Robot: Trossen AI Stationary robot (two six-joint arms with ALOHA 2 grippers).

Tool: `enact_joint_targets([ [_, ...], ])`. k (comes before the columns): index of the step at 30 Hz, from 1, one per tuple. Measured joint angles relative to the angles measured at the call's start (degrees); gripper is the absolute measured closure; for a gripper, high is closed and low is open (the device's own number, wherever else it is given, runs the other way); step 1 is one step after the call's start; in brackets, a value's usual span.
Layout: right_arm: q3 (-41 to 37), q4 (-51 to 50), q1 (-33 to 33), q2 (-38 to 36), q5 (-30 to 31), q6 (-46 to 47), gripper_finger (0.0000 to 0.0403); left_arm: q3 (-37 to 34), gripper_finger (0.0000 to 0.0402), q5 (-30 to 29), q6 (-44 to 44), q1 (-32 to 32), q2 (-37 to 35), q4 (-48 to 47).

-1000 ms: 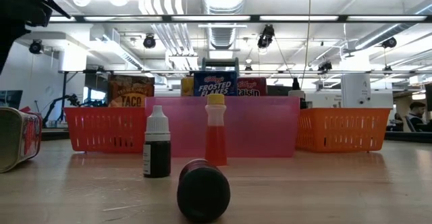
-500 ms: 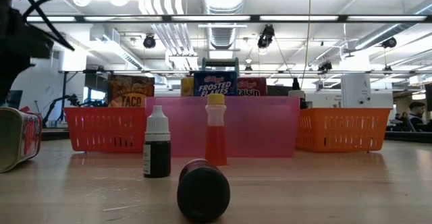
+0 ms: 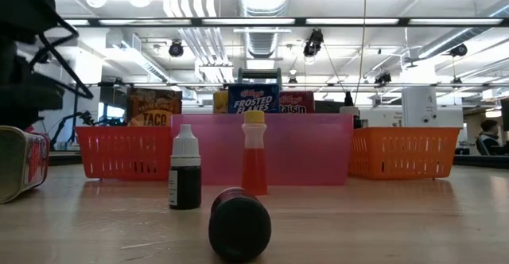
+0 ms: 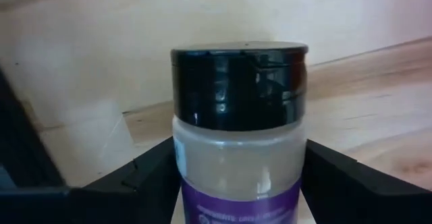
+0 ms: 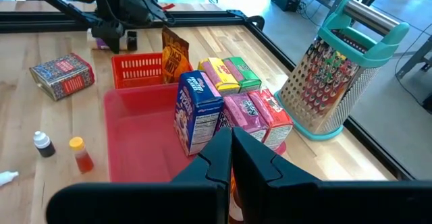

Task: Pick & Place Kitchen Items
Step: Put the black purple seasoning bottle into the red bin

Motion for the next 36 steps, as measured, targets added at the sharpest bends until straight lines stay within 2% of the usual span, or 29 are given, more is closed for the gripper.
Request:
enact_joint_targets([
  [7, 0.0, -0.31, 0.0, 0.0, 0.0, -0.25, 0.0394, -1.95, 0.0148, 1.34, 1.8, 0.4, -0.39, 1.96],
  [16, 0.0, -0.31, 0.02, 0.0, 0.02, -0.36, 0.0394, 0.28, 0.0215, 1.25, 5.66, 0.39, -0.26, 2.17],
  [21, 0.0, -0.59, 0.0, 0.0, 0.02, -0.38, 0.0394, 2.87, 0.0216, 1.13, 9.2, 0.1, -0.96, 1.78],
  [28, 0.0, -0.7, 0.02, 0.0, -1.37, 0.15, 0.0394, 11.22, 0.0216, -0.66, 10.25, -2.01, -1.83, -8.86],
  [32, 0.0, -0.7, 0.02, 0.0, -2.47, 0.49, 0.0394, 16.67, 0.0217, -6.4, 9.81, -4.84, -1.9, -12.69],
  [36, 0.0, -0.68, 0.02, 0.0, -2.47, 0.69, 0.0394, 21.01, 0.0217, -19.86, 12.45, -8.0, -1.9, -12.61],
])
